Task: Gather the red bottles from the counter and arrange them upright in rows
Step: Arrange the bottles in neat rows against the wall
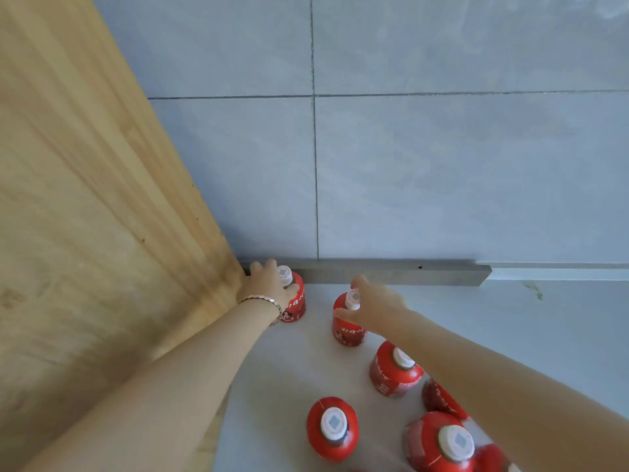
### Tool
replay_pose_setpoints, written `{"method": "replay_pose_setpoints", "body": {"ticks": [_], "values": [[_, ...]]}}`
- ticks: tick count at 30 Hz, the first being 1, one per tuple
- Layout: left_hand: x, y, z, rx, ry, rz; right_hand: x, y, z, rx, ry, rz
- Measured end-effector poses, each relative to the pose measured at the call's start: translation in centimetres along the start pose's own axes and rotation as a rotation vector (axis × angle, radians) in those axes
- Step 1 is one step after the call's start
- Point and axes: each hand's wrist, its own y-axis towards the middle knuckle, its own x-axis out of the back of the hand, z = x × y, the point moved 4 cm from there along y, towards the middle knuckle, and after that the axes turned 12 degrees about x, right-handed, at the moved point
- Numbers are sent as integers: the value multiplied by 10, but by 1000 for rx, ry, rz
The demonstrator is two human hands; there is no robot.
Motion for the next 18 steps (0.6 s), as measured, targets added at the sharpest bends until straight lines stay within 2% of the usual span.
{"method": "replay_pose_setpoints", "body": {"ticks": [3, 9, 13, 15, 18], "values": [[-18, 14, 3, -2, -70, 46, -9, 16, 4, -14, -32, -14], [-19, 34, -1, -122, -152, 45, -3, 55, 28, 90, 30, -148], [-1, 52, -2, -202, -7, 86, -7, 78, 48, 132, 192, -140], [2, 58, 3, -221, 39, 121, -14, 81, 43, 90, 226, -105], [-2, 60, 14, -191, -38, 127, -29, 80, 32, 28, 329, -64]]}}
